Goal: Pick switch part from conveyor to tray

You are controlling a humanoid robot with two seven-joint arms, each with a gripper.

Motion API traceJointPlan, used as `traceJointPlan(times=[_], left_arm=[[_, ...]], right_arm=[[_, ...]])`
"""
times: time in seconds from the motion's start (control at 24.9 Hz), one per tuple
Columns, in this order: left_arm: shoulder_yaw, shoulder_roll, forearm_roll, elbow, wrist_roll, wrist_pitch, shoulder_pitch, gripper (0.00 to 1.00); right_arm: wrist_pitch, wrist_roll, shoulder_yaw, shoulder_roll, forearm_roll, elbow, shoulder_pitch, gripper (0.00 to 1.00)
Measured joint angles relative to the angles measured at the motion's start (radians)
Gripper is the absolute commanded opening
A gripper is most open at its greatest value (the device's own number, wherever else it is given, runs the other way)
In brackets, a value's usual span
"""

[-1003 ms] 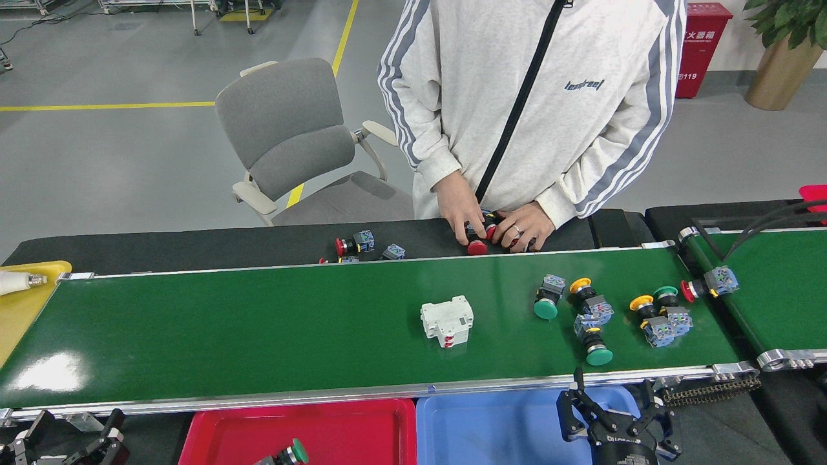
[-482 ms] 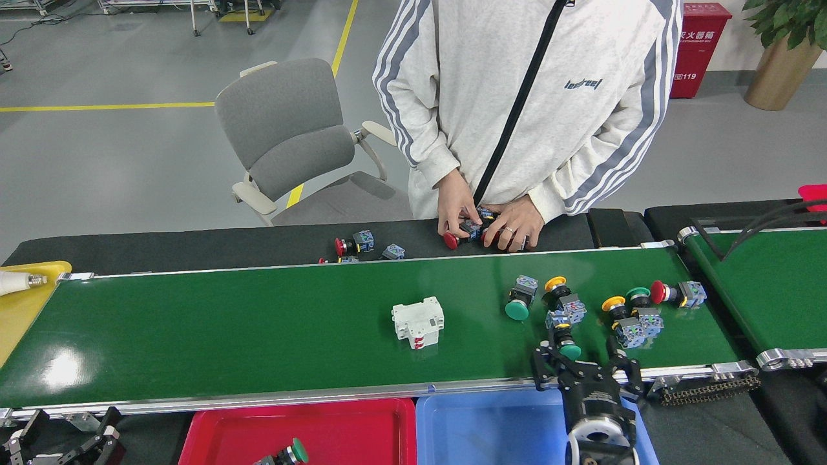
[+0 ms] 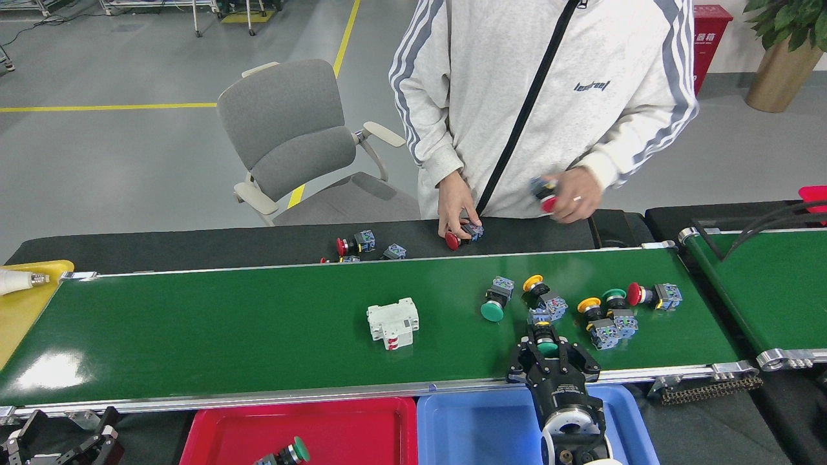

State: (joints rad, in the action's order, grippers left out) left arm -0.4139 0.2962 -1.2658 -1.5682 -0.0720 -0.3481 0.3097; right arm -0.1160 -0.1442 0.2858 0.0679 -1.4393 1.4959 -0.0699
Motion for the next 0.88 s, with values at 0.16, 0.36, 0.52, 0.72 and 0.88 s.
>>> traceJointPlan(times=[0.16,0.36,0.52,0.72,0.88], left_arm=[[0.000,0.000,0.000,-0.002,0.000,0.000,0.000,1.00],[0.000,0.000,0.000,0.000,0.000,0.001,-0.005,1.00],[0.001,0.000,0.000,0.001,0.000,0.003,-0.014,1.00],[0.010,0.000,0.000,-0.031,0.001,0.003,0.002,1.00],[0.079,-0.015,-0.001,-0.120,0.005,0.001,0.002,1.00]], right_arm=[[0.221,-0.003,0.107,-0.003,-0.002,0.099,0.030,1.00],[0.452,-0.003,0.235,0.003,-0.004,0.074,0.028,1.00],[0.494,-0.001,0.234,0.003,0.000,0.109,0.031,1.00],[0.429,0.041,-0.075,0.015,0.079,0.221,0.190,1.00],[0.291,0.124,-0.304,0.042,0.117,0.255,0.329,1.00]])
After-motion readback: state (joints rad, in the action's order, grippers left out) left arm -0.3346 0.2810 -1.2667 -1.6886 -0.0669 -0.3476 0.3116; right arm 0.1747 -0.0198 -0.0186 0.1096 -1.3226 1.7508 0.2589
